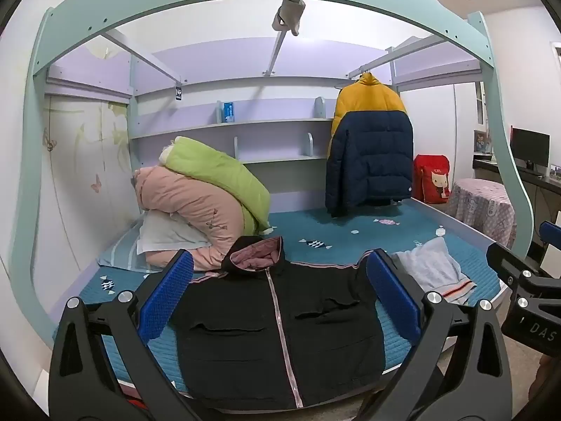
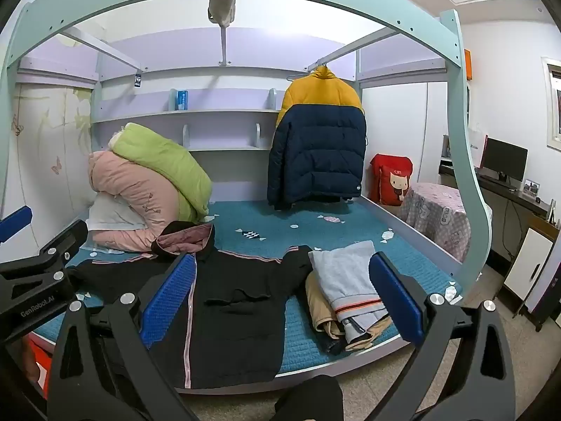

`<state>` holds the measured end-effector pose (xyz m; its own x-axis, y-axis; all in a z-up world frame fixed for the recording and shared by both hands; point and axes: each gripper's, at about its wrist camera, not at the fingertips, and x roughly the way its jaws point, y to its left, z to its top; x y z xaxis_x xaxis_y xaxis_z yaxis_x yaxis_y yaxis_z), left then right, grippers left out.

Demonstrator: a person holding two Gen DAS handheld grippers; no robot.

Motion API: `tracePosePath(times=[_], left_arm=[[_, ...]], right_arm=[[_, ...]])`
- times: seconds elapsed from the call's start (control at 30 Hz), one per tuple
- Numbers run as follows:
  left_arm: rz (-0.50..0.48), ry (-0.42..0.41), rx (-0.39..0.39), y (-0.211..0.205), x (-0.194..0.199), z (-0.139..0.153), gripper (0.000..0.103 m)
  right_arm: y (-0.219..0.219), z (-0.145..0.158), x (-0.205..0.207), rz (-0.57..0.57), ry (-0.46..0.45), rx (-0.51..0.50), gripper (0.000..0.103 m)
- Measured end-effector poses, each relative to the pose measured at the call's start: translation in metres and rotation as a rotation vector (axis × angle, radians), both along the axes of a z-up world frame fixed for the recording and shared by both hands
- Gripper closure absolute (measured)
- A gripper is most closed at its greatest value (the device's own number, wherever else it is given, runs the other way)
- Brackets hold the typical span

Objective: Fold large clothes

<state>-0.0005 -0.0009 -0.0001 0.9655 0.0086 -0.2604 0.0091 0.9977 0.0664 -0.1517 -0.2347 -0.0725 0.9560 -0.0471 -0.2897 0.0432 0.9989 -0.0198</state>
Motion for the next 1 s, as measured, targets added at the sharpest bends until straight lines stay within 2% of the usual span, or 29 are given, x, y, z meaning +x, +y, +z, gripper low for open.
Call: tracePosePath(times=[0.27, 1.0], left_arm=[[-0.006, 0.007, -0.009, 0.000, 0.000, -0.001, 0.005], [-0.012, 0.011, -0.014, 0.004, -0.003, 0.004, 0.005]], right_arm=[[0.013, 0.001, 0.006, -0.012, 0.004, -0.023, 0.007], [0.005, 0.000, 0.001, 0.003, -0.004, -0.016, 0.007]])
